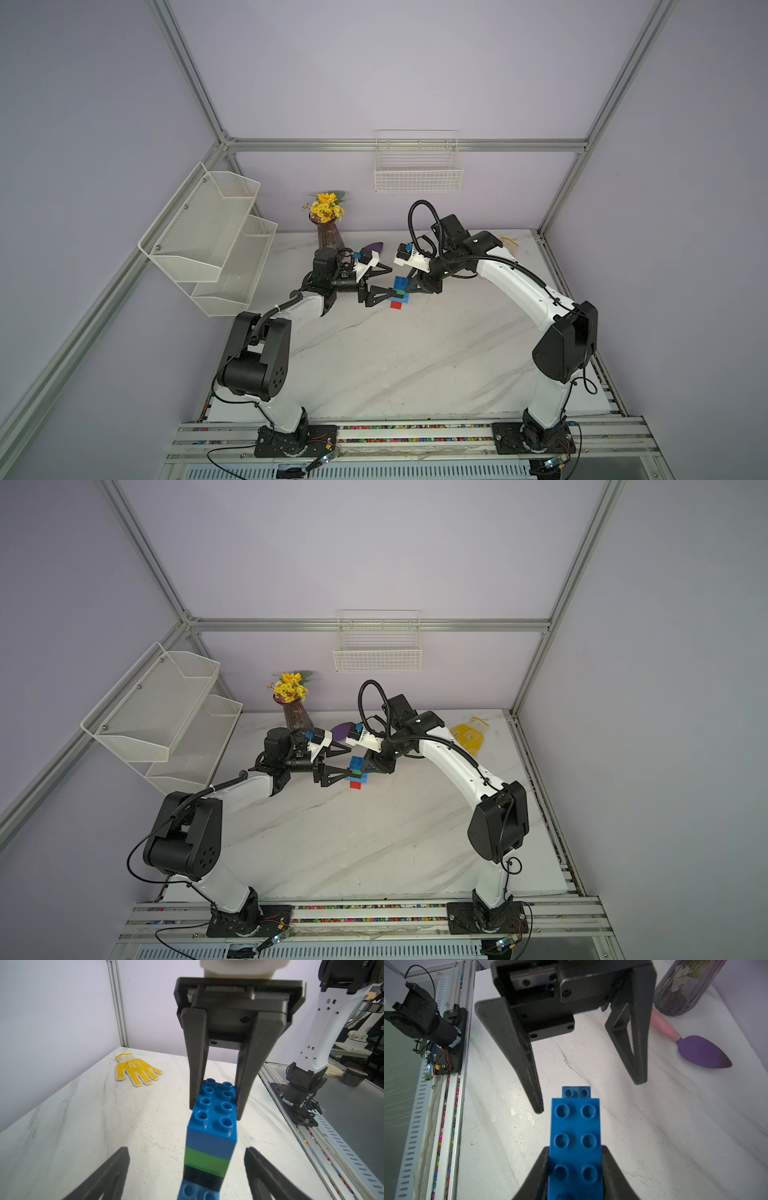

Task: Assemble the letter f with lego
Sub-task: Pick up the lego brick from the center of the board.

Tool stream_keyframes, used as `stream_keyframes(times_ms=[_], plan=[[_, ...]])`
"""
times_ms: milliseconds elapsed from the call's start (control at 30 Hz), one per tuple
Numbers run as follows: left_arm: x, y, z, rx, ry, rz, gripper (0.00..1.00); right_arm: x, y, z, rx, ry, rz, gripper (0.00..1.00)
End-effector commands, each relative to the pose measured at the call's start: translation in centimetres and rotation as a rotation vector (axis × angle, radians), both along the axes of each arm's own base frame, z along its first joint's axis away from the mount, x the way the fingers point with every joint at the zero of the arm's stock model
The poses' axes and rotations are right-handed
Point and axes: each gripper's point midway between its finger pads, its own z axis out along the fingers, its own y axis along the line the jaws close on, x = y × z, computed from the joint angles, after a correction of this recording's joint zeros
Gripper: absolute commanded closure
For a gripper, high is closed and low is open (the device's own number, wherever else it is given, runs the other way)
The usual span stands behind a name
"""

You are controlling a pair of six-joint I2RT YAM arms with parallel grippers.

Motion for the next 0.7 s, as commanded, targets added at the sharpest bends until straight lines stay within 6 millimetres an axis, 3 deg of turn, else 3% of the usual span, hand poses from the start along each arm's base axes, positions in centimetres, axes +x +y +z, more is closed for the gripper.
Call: stream_keyframes(times_ms=[0,667], plan=[[-0.9,0.2,1.0,-0.019,-0.042,-0.045,0.14,0.3,-0.2,1.5,0.025,-0.038,0.021,0.74],[-1.8,-0.1,0.5,-0.018,-0.005,-0.073,0.28,-0.2,-0.8,4.1,0.054,-0.088,0.012,0.73]])
